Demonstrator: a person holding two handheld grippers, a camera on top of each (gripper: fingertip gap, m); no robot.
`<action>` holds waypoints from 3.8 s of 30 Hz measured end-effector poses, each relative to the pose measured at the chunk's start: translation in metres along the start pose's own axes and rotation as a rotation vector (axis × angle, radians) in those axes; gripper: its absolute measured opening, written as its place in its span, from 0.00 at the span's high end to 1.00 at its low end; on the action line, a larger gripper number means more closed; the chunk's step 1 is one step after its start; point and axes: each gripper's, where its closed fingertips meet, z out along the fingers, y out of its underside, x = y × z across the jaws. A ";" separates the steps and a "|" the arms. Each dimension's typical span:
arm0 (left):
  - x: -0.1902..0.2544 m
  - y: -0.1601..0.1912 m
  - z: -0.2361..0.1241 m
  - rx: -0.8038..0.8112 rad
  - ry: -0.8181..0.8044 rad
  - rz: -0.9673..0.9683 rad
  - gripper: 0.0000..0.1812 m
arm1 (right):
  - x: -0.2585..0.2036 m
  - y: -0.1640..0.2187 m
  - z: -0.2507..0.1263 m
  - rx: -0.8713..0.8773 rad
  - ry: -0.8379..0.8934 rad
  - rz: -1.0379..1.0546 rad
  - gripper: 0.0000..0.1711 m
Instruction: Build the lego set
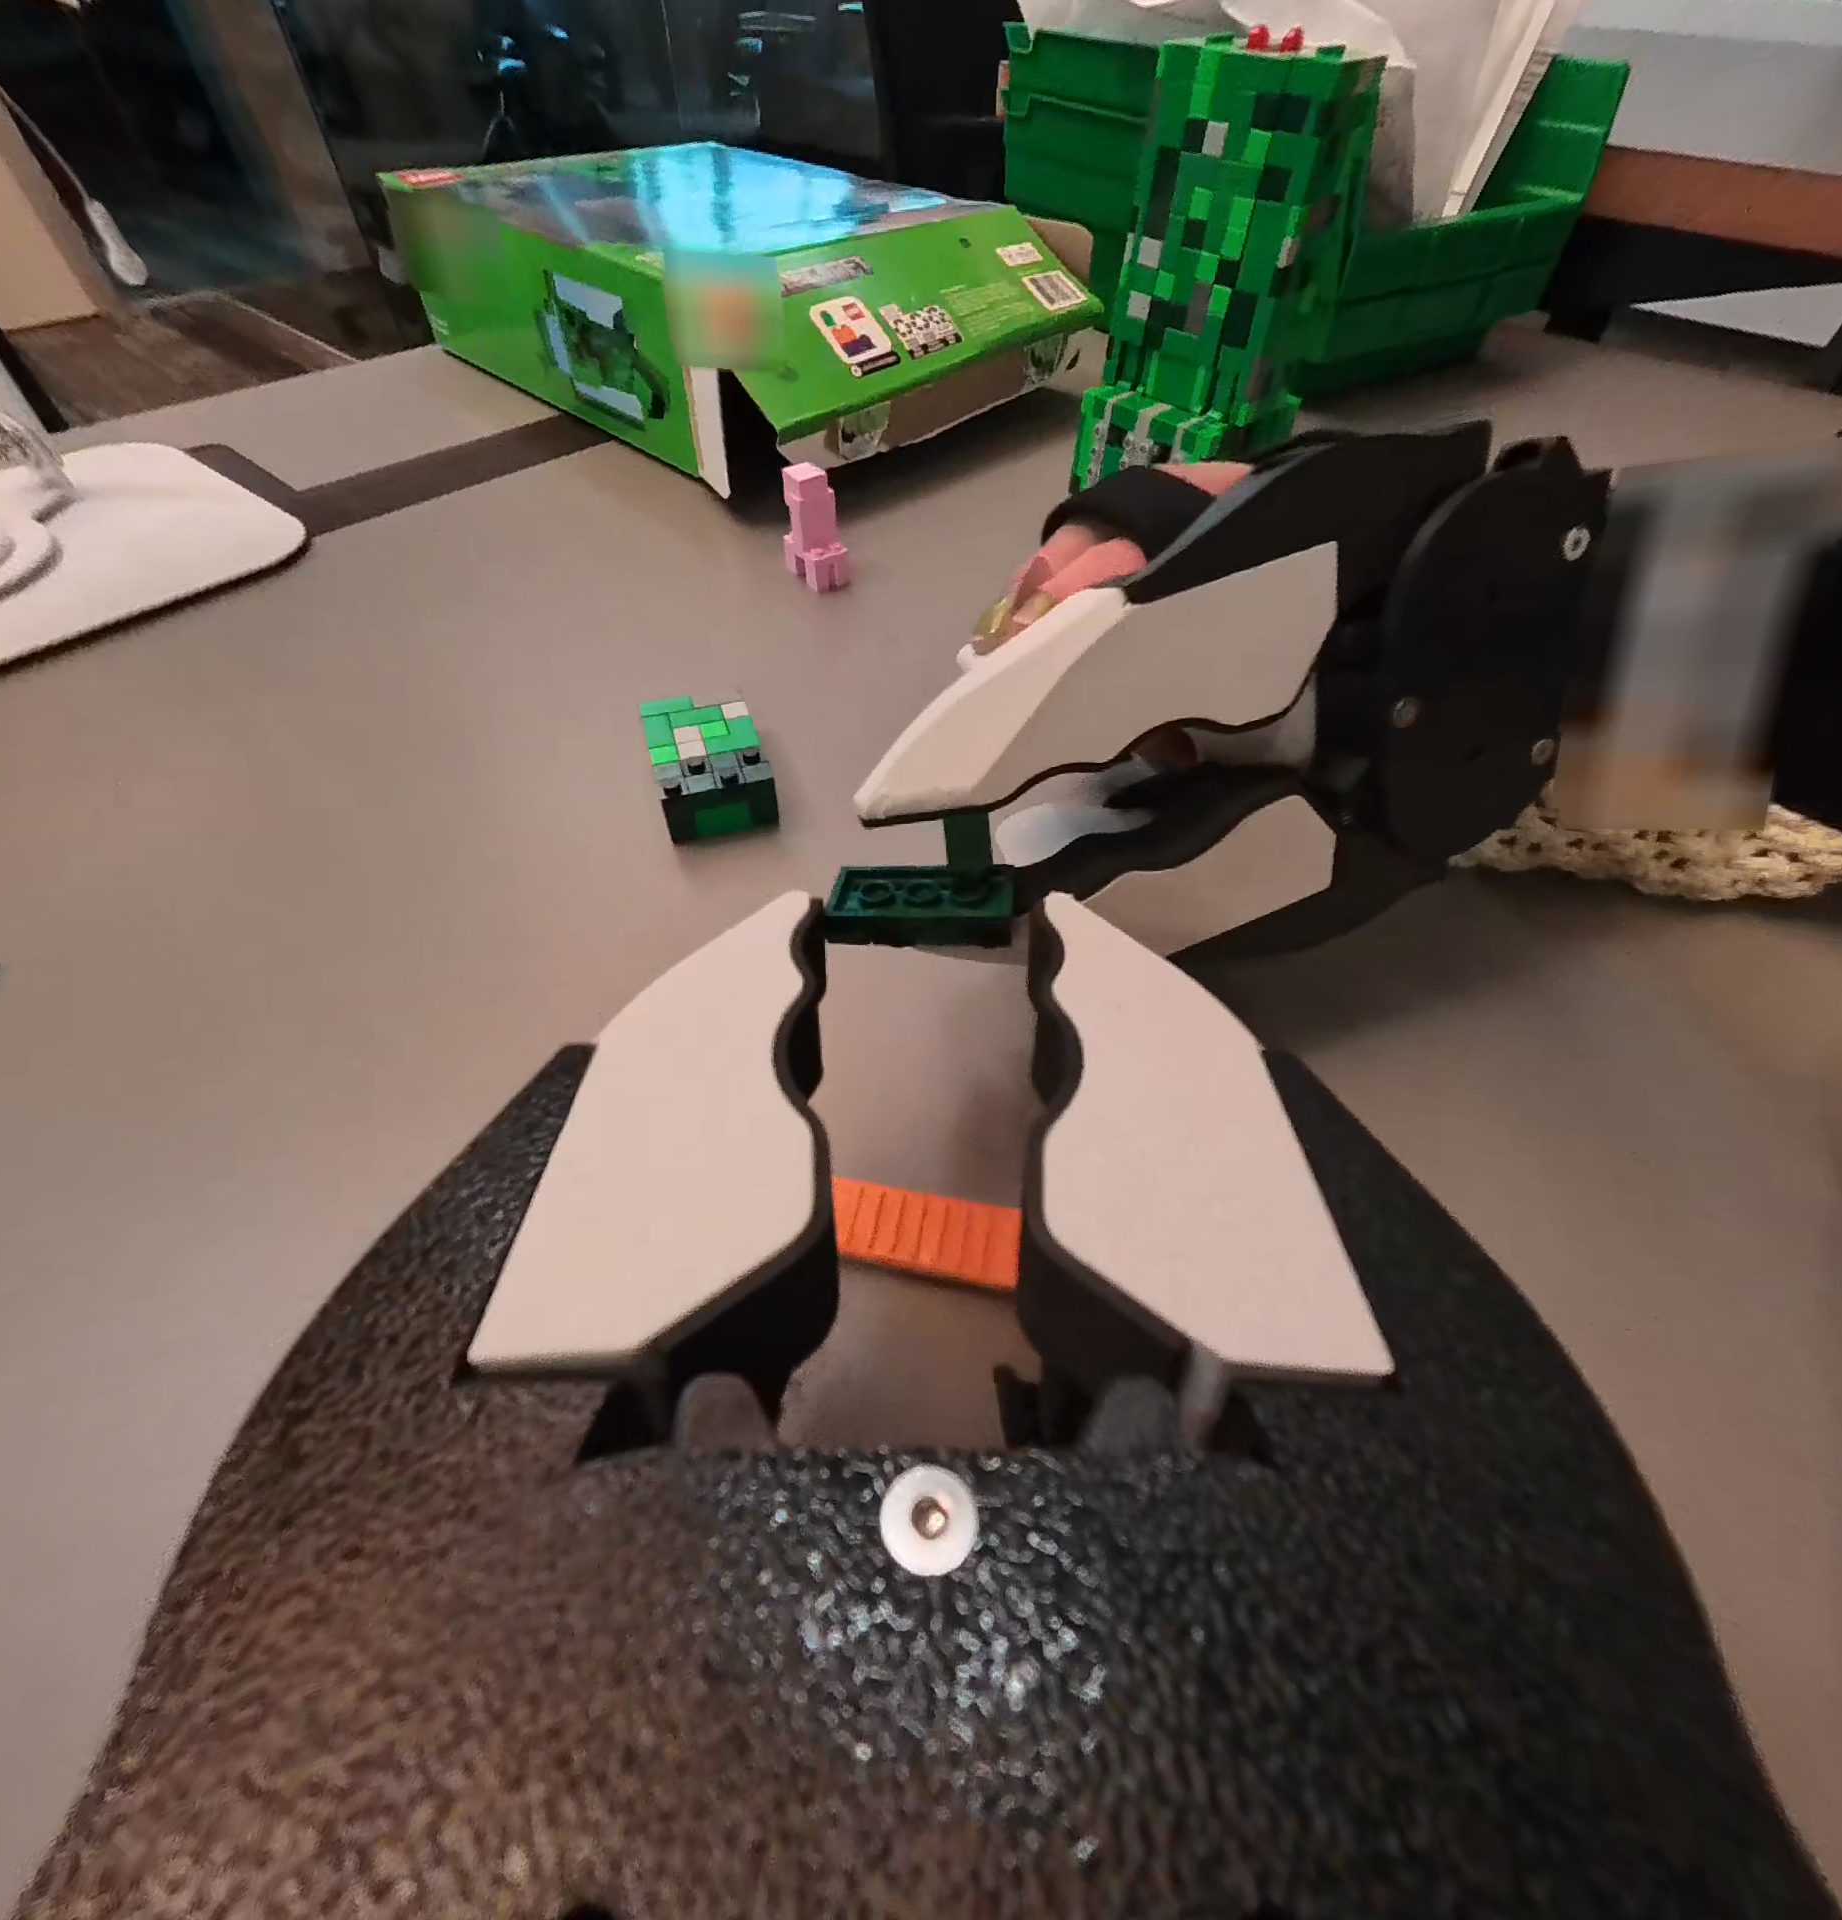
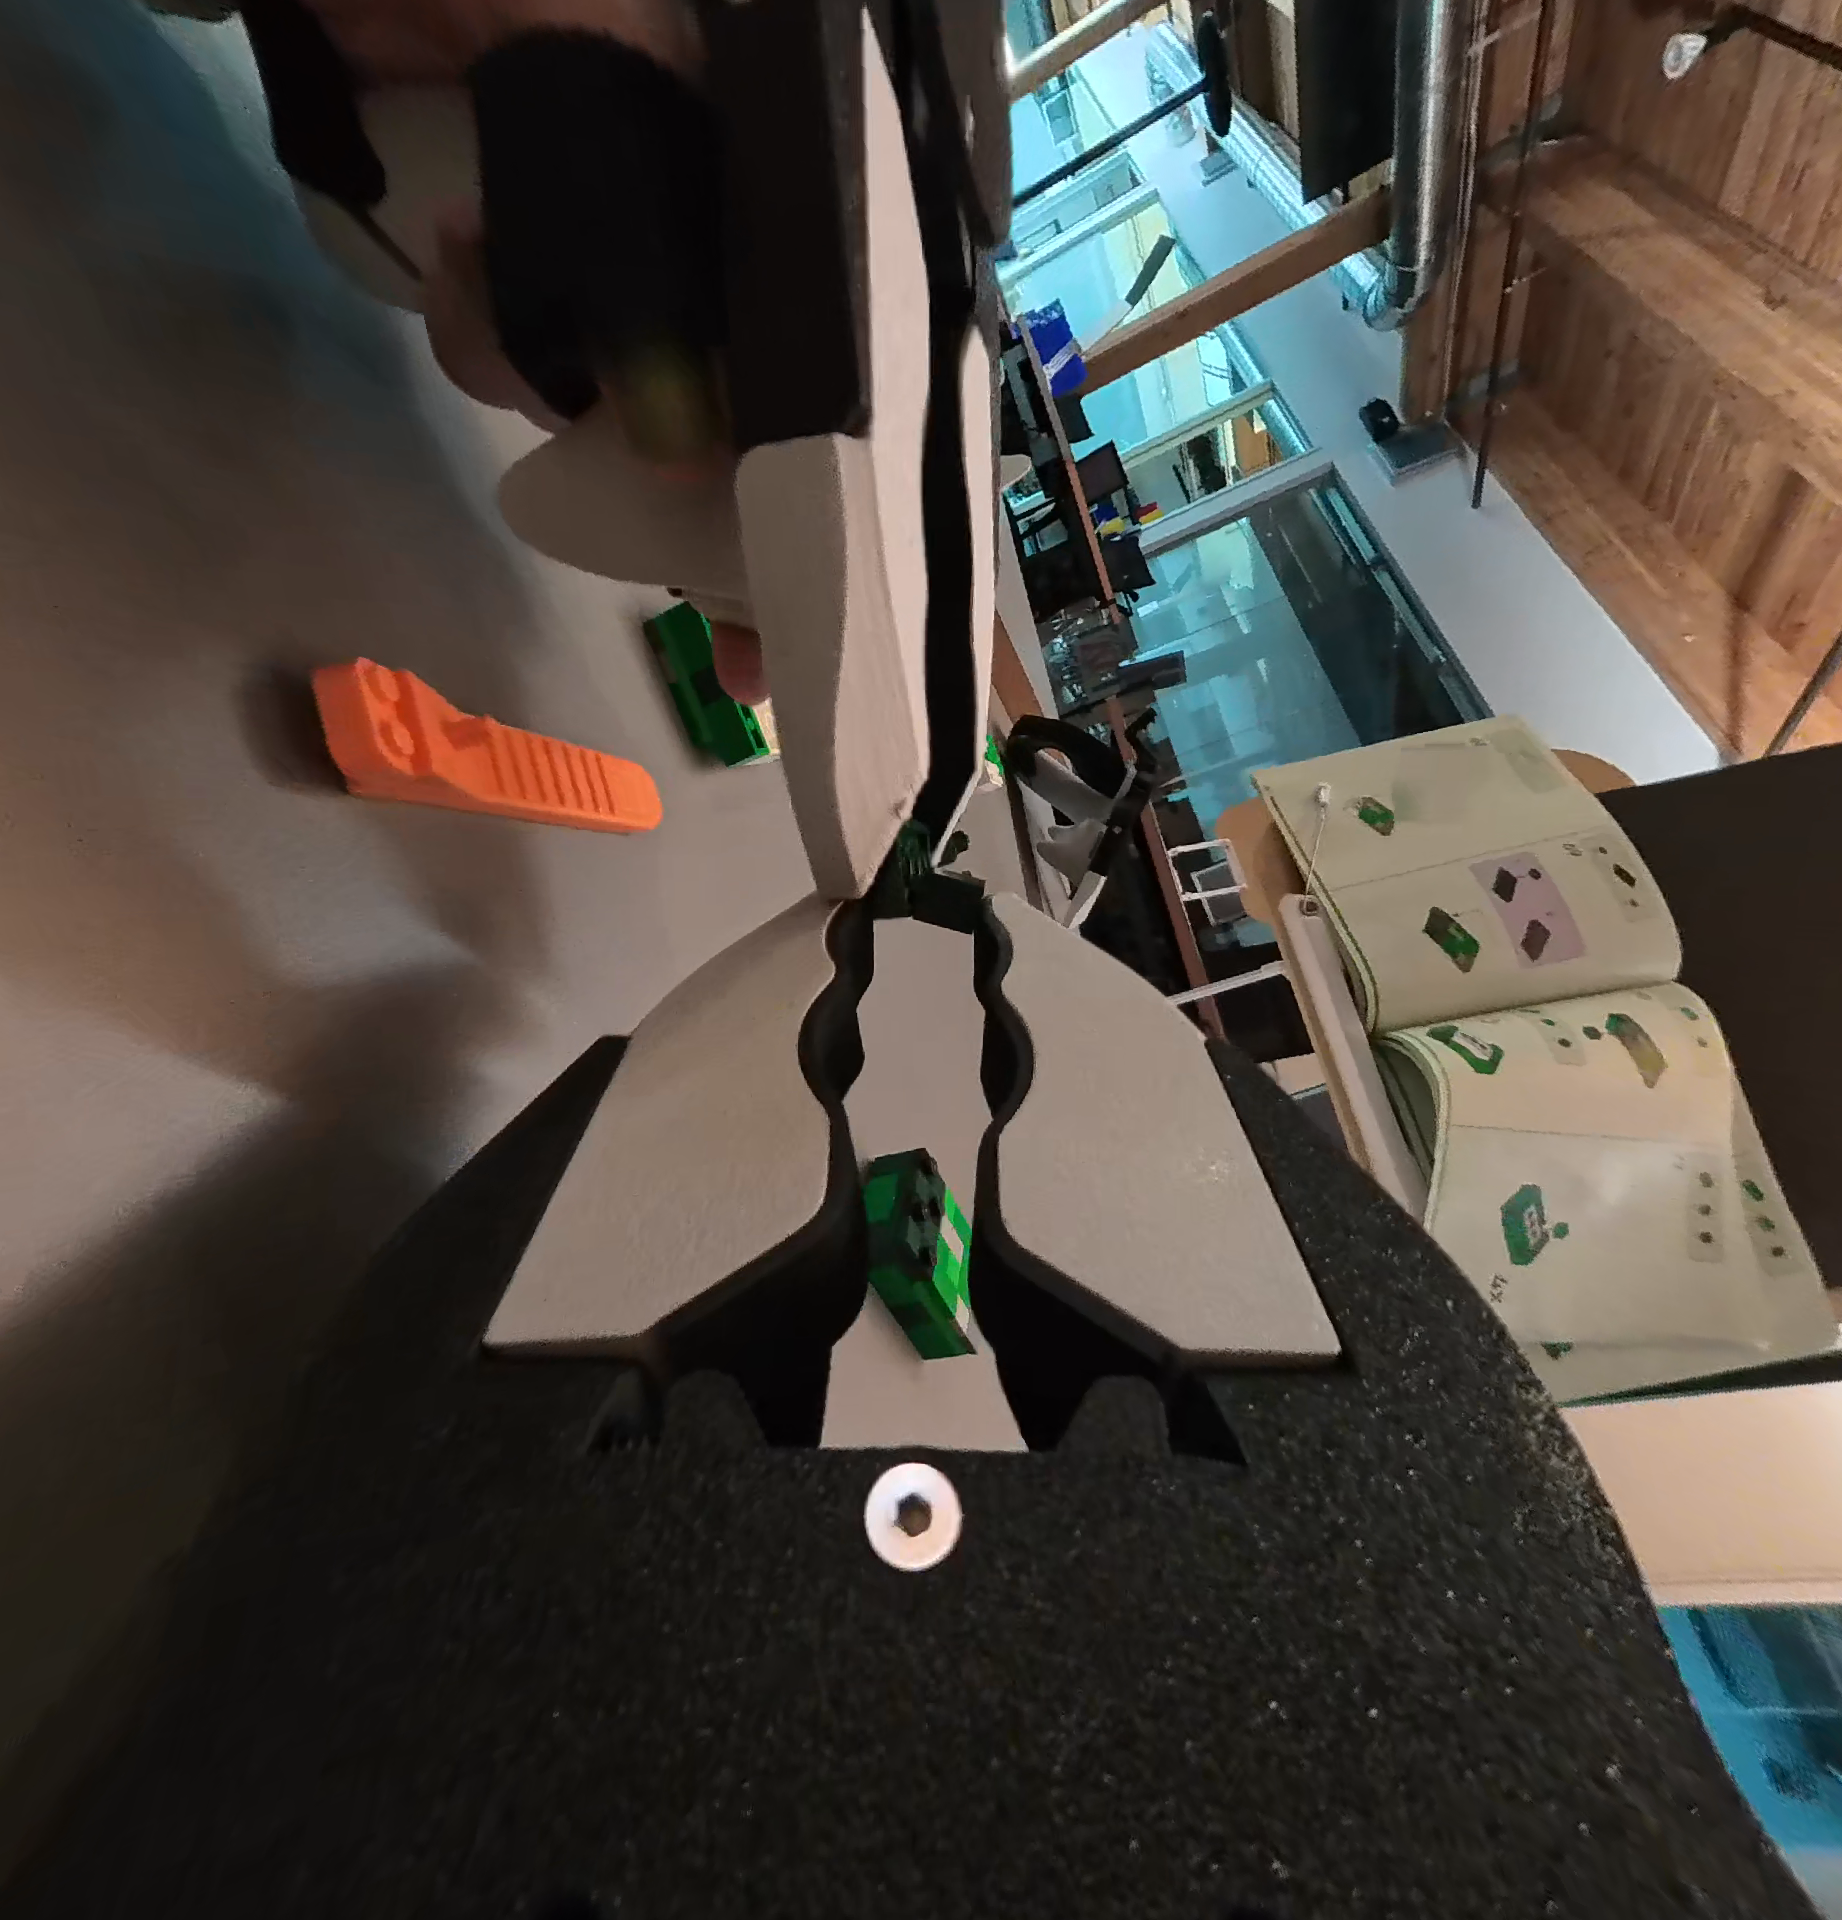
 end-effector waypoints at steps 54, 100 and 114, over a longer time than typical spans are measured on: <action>0.006 0.024 -0.015 -0.147 -0.015 0.921 0.91 | -0.031 -0.020 -0.017 0.207 -0.445 0.399 0.90; -0.038 -0.026 -0.035 0.260 -0.468 0.414 0.75 | -0.009 0.021 0.005 -0.078 -0.061 0.060 0.96; -0.056 -0.018 -0.057 0.189 -0.532 0.428 0.79 | -0.011 0.030 0.008 -0.132 -0.055 -0.046 0.96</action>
